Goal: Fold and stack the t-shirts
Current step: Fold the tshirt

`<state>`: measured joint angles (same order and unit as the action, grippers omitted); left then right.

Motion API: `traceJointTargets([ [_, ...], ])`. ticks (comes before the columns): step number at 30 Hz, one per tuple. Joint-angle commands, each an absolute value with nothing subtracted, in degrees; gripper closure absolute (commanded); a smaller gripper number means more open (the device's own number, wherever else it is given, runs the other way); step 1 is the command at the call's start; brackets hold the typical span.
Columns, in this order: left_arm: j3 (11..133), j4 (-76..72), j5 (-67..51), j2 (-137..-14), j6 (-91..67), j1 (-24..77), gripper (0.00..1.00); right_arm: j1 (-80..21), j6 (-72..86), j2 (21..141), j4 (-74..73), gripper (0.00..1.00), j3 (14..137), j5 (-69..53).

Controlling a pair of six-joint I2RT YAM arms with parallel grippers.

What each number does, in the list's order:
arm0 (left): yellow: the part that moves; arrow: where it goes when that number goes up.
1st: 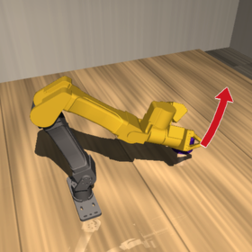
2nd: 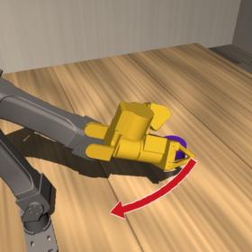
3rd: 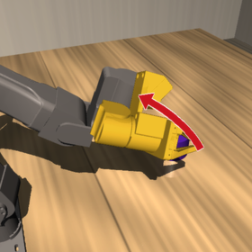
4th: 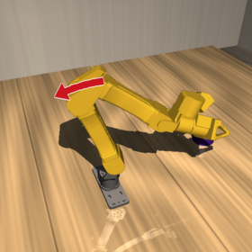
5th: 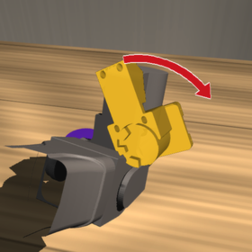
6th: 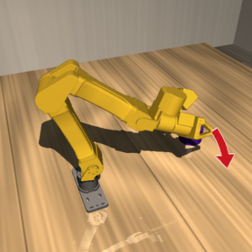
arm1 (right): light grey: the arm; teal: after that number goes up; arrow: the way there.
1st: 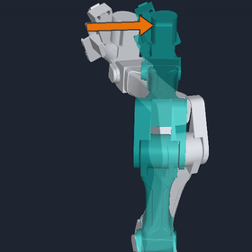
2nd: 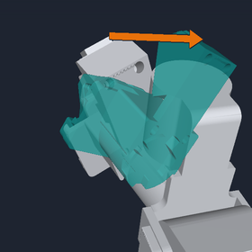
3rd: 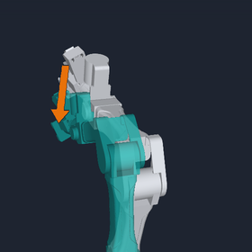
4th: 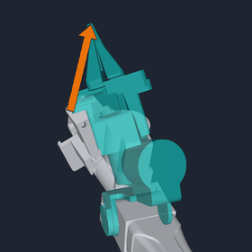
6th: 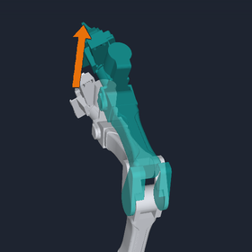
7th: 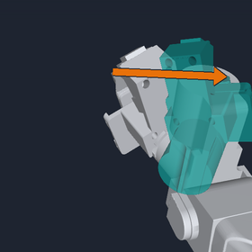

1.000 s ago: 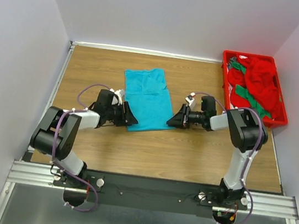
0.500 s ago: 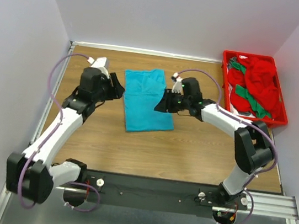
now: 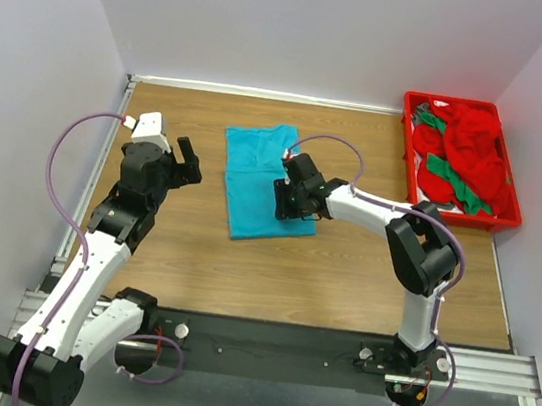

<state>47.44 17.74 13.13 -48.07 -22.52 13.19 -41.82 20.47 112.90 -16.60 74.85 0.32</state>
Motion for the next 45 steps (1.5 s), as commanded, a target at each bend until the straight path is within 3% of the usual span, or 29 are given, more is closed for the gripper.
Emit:
traceJointTargets([
  [1,46.4,16.7,11.9,-48.1,-22.0,12.9,0.01,-43.4,21.3,114.1,-23.9,0.46,73.7,7.7],
  [17,42.4,13.5,-9.0,-52.6,-25.7,13.7,0.02,-47.0,34.4,97.6,-33.3,0.37,55.5,2.7],
  [23,40.3,15.9,-9.5,-53.6,-32.4,25.1,0.02,-48.2,34.8,91.3,-35.4,0.29,60.2,1.7],
  [28,38.2,19.1,-5.2,-50.8,-40.4,34.2,0.02,-48.0,36.2,87.2,-43.2,0.25,58.3,9.0],
  [32,36.7,21.4,-3.7,-50.5,-42.8,37.6,0.02,-46.1,37.8,81.6,-43.2,0.27,50.0,8.5],
  [33,35.7,21.4,-4.0,-50.8,-43.9,39.2,0.02,-45.0,37.8,80.4,-43.2,0.33,47.9,8.6],
  [45,35.9,22.1,-1.6,-54.5,-46.8,45.6,0.02,-43.2,39.4,77.3,-38.0,0.48,42.9,7.3],
])
